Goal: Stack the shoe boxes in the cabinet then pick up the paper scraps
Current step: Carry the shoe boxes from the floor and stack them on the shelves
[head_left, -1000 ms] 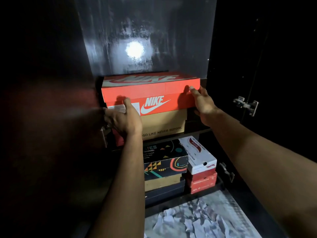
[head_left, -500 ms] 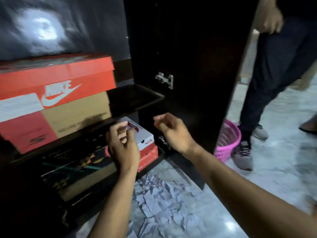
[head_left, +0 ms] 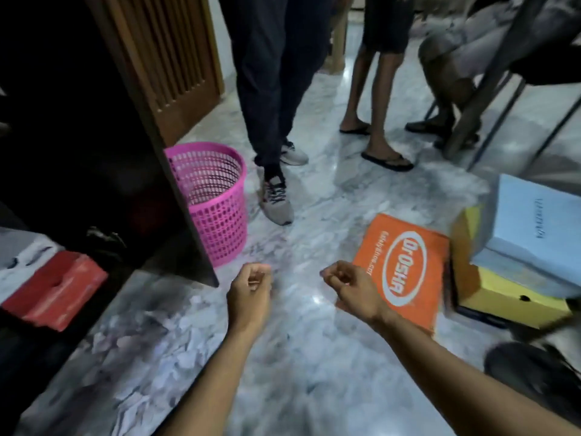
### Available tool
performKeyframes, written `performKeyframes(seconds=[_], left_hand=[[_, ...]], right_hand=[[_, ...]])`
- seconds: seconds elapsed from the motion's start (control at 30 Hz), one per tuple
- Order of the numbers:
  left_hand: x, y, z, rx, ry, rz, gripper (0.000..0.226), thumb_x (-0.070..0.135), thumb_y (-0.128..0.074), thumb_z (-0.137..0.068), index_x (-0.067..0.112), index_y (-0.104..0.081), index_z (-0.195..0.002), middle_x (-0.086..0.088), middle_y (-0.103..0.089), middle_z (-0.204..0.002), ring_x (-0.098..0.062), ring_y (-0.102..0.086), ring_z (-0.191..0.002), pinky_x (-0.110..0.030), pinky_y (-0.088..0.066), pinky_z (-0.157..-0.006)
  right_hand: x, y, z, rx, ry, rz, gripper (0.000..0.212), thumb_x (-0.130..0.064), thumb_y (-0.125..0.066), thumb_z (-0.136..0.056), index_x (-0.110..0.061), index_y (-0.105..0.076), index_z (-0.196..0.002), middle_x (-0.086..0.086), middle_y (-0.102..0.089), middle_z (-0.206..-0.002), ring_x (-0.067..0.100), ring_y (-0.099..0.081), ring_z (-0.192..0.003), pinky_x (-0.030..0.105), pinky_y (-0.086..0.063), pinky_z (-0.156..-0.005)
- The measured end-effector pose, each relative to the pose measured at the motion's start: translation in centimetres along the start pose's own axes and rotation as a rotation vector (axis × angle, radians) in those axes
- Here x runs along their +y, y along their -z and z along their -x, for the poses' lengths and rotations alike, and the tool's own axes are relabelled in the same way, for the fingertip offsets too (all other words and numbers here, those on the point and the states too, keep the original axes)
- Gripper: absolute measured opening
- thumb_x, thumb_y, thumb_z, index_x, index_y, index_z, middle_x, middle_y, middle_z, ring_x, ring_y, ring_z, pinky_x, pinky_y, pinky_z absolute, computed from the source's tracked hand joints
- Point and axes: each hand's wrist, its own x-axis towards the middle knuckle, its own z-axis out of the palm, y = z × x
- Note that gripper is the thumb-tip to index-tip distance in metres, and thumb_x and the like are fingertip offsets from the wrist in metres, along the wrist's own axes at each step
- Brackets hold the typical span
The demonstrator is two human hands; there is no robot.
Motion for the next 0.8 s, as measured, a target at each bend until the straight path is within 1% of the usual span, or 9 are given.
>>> performKeyframes(seconds=[0.03,0.1,0.23,0.33,0.43,0.53,0.6,0.7,0.8], left_hand=[[-0.8,-2.2,0.2,-0.080,0.031,-0.035,0.011,0.011,-0.064,-0.092,0.019,-0.070,-0.095,0.001,-0.072,-0.088,-0.022,-0.071,-0.088,-0.014,-0.050,-0.071],[-2.6,-6.5,0.0,-0.243,0.123,-0.083,0.009,0.019,-0.065,-0.092,0.024,-0.069,-0.098,0.000,-0.072,-0.100,-0.021,-0.071,-0.095,-0.029,-0.055,-0.083],[-5.3,-14.3,-1.5,-0.430,0.217,-0.173,0.020,0.033,-0.065,-0.090,0.029,-0.065,-0.109,-0.001,-0.069,-0.118,-0.022,-0.066,-0.108,-0.035,-0.052,-0.091],[-6.9,-19.6,-3.1,-0.494,0.257,-0.247,0.047,0.039,-0.062,-0.094,0.020,-0.055,-0.136,-0.004,-0.061,-0.134,-0.025,-0.061,-0.114,-0.034,-0.049,-0.096],[-8.9,-23.4,-4.3,-0.551,0.339,-0.211,0.063,0.053,-0.063,-0.086,0.023,-0.051,-0.141,-0.005,-0.057,-0.140,-0.028,-0.059,-0.119,-0.039,-0.049,-0.103],[-10.8,-24.9,-4.5,-0.556,0.362,-0.131,0.052,0.062,-0.067,-0.081,0.028,-0.060,-0.119,0.000,-0.068,-0.124,-0.023,-0.064,-0.112,-0.046,-0.050,-0.105],[-11.6,-24.7,-4.1,-0.461,0.305,-0.095,0.062,0.070,-0.069,-0.069,0.028,-0.061,-0.114,0.000,-0.068,-0.118,-0.021,-0.067,-0.104,-0.043,-0.056,-0.092],[-12.2,-23.0,-3.3,-0.351,0.328,0.046,0.065,0.075,-0.071,-0.062,0.035,-0.054,-0.110,-0.004,-0.050,-0.127,-0.021,-0.063,-0.105,-0.044,-0.060,-0.080],[-12.4,-20.3,-3.3,-0.342,0.406,0.162,0.054,0.066,-0.076,-0.060,0.041,-0.052,-0.103,-0.007,-0.051,-0.135,-0.026,-0.064,-0.111,-0.034,-0.060,-0.059]], right_hand=[[2.9,1.4,0.2,0.107,-0.058,-0.011,0.017,-0.009,-0.068,-0.092,-0.023,-0.071,-0.084,0.001,-0.077,-0.090,0.009,-0.068,-0.081,0.023,-0.052,-0.076],[7.8,3.9,0.8,0.342,-0.185,-0.014,0.007,-0.018,-0.068,-0.089,-0.023,-0.071,-0.094,0.005,-0.072,-0.095,0.021,-0.069,-0.090,0.035,-0.053,-0.084],[16.1,7.9,0.8,0.608,-0.501,-0.014,0.043,-0.029,-0.070,-0.089,-0.009,-0.062,-0.126,0.021,-0.062,-0.128,0.040,-0.059,-0.122,0.054,-0.050,-0.104],[19.4,9.5,0.2,0.647,-0.641,-0.084,0.056,-0.033,-0.065,-0.095,-0.007,-0.050,-0.142,0.020,-0.054,-0.144,0.040,-0.055,-0.130,0.050,-0.046,-0.110],[22.0,9.6,-1.2,0.530,-0.651,-0.210,0.065,-0.040,-0.062,-0.095,-0.014,-0.043,-0.152,0.013,-0.058,-0.146,0.037,-0.056,-0.132,0.048,-0.045,-0.113],[24.4,9.1,-2.3,0.517,-0.634,-0.288,0.070,-0.054,-0.058,-0.081,-0.025,-0.052,-0.144,0.006,-0.068,-0.134,0.032,-0.064,-0.122,0.053,-0.051,-0.108],[24.6,8.8,-2.3,0.567,-0.640,-0.328,0.057,-0.054,-0.061,-0.083,-0.026,-0.059,-0.132,0.004,-0.070,-0.124,0.030,-0.066,-0.114,0.051,-0.053,-0.104],[23.6,8.2,-2.0,0.648,-0.620,-0.406,0.035,-0.055,-0.068,-0.083,-0.025,-0.058,-0.098,0.001,-0.070,-0.103,0.028,-0.069,-0.100,0.047,-0.057,-0.094],[23.4,7.6,-1.7,0.648,-0.579,-0.474,0.041,-0.053,-0.075,-0.081,-0.021,-0.050,-0.078,0.004,-0.071,-0.089,0.031,-0.071,-0.097,0.047,-0.055,-0.090]])
